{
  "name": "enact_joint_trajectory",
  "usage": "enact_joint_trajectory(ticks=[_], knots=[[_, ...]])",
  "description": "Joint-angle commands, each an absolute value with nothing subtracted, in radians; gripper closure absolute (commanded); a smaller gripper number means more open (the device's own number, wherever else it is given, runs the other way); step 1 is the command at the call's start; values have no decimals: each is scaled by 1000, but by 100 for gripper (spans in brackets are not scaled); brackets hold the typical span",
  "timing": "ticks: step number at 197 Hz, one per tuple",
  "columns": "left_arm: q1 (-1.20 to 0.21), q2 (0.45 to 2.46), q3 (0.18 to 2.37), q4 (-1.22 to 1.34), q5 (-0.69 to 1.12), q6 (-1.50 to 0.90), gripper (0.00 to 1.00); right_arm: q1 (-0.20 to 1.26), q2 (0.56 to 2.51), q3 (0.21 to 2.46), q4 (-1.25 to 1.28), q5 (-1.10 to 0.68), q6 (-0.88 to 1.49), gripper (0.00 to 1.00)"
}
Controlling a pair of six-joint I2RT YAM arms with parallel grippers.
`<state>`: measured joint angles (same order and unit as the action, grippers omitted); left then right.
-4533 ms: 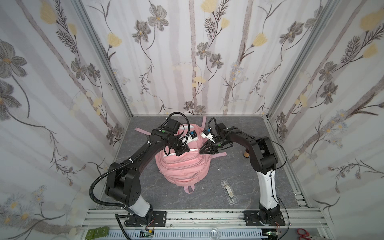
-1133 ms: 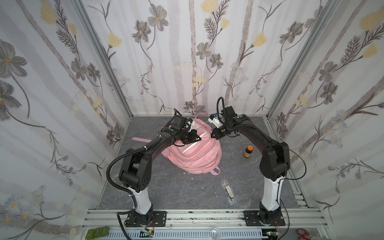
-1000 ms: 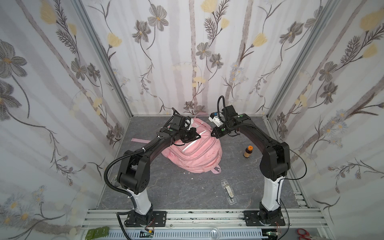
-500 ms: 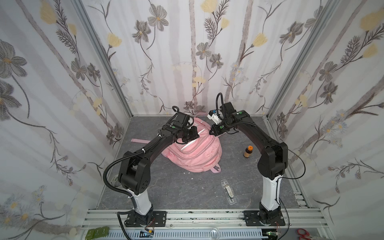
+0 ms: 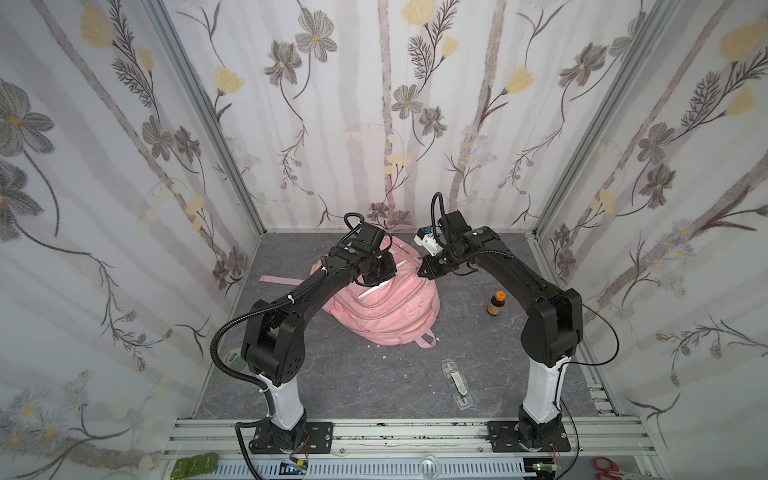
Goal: Pack books, pencil case, and school supplies into a backpack
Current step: Unzip the student bag at the center of the table.
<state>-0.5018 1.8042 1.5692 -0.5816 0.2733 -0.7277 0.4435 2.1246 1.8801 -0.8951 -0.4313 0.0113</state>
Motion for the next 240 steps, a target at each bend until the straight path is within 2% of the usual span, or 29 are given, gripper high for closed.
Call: enact_joint_trajectory(ticks=[1,56,105,163,240], knots=[[-485,1795,1571,-657,116,-739,100,437,2144,1944,-925,-436,29,100],[-518,1857,1665,-586,160,-858,100,542,2134,1876,-873,-498,60,100],[-520,1856,1705,-452,169,-1028,100,557,2098,1791,-740,-521,142,100],[-517,1794,1705,-434,21,-1155,100,500,2074,1770,-703,-529,145,100],[-527,1851,1824,-508,-223,-1264,100,550,2031,1711,-656,-569,176,100]])
